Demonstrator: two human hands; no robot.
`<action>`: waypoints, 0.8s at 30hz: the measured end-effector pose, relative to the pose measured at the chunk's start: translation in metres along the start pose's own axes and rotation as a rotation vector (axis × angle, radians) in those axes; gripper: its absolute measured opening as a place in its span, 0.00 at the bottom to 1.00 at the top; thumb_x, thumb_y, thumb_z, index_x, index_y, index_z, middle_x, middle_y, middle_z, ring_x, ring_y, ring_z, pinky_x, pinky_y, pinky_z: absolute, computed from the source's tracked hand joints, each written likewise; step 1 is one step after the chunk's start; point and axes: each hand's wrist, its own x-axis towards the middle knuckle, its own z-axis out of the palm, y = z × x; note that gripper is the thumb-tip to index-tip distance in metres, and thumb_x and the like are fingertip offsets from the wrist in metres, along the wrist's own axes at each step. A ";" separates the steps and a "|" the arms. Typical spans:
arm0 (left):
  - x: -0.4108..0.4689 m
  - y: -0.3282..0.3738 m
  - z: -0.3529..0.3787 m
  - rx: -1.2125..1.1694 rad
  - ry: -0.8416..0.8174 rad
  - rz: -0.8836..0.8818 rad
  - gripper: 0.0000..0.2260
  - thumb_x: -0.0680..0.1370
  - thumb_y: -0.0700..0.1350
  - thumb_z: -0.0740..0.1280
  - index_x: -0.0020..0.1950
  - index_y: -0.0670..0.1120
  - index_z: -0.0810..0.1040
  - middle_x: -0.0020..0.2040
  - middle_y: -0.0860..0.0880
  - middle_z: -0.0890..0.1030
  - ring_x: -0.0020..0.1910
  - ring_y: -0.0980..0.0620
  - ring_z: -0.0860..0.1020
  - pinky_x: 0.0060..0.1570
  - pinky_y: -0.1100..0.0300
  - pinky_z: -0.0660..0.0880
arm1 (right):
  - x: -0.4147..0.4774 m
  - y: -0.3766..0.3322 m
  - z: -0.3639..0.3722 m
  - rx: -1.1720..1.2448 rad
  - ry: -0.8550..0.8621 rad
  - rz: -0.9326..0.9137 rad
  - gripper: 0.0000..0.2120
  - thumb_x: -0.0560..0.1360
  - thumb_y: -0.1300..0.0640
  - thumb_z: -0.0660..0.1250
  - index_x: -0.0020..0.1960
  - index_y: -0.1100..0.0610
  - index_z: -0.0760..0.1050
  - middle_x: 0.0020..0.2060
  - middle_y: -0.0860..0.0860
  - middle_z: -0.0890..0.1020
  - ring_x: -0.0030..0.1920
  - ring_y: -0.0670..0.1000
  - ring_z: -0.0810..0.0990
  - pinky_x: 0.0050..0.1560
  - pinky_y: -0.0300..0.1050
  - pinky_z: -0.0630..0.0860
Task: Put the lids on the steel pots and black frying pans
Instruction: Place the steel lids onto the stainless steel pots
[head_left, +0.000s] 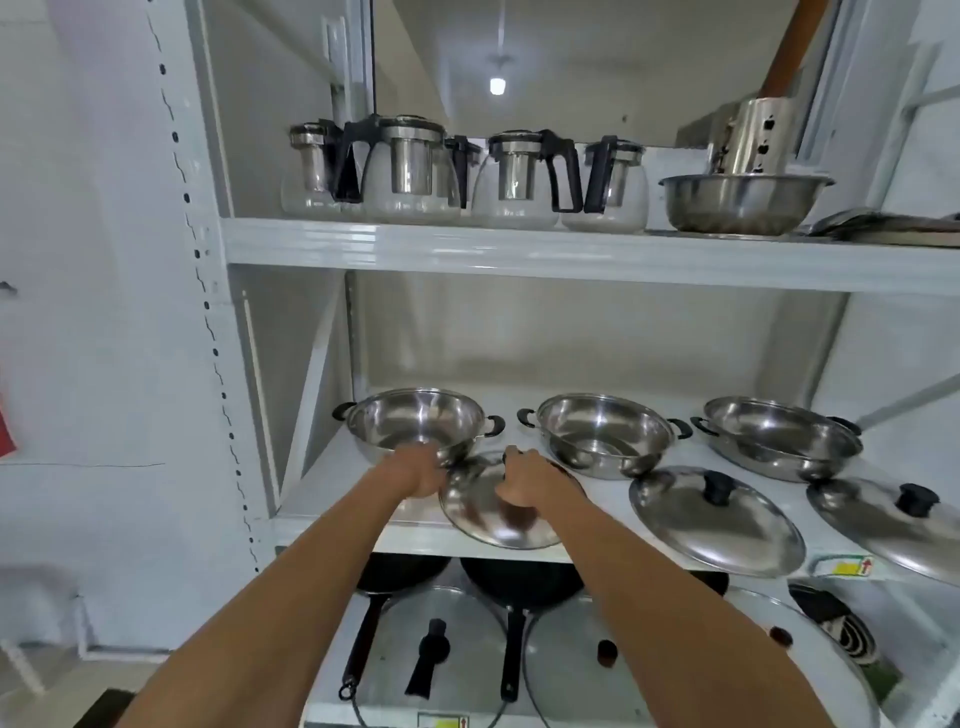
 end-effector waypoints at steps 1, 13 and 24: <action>0.007 -0.003 0.000 0.032 0.032 0.008 0.20 0.79 0.55 0.57 0.65 0.47 0.76 0.66 0.44 0.78 0.62 0.42 0.77 0.65 0.44 0.74 | 0.011 -0.003 0.002 -0.042 0.007 0.017 0.29 0.79 0.51 0.61 0.76 0.60 0.58 0.64 0.63 0.74 0.62 0.62 0.75 0.57 0.53 0.74; 0.032 -0.020 -0.029 0.044 -0.049 0.064 0.19 0.76 0.62 0.66 0.65 0.57 0.75 0.60 0.52 0.79 0.63 0.49 0.76 0.67 0.49 0.72 | 0.064 -0.004 -0.005 -0.142 0.037 0.127 0.16 0.79 0.51 0.61 0.60 0.60 0.77 0.56 0.55 0.81 0.56 0.57 0.80 0.46 0.46 0.72; 0.002 -0.066 -0.034 -0.069 0.045 -0.133 0.32 0.72 0.50 0.67 0.77 0.51 0.64 0.72 0.45 0.73 0.70 0.41 0.71 0.71 0.40 0.67 | 0.025 0.005 -0.038 -0.167 -0.008 0.045 0.13 0.74 0.47 0.67 0.51 0.56 0.76 0.49 0.53 0.80 0.45 0.53 0.77 0.45 0.46 0.74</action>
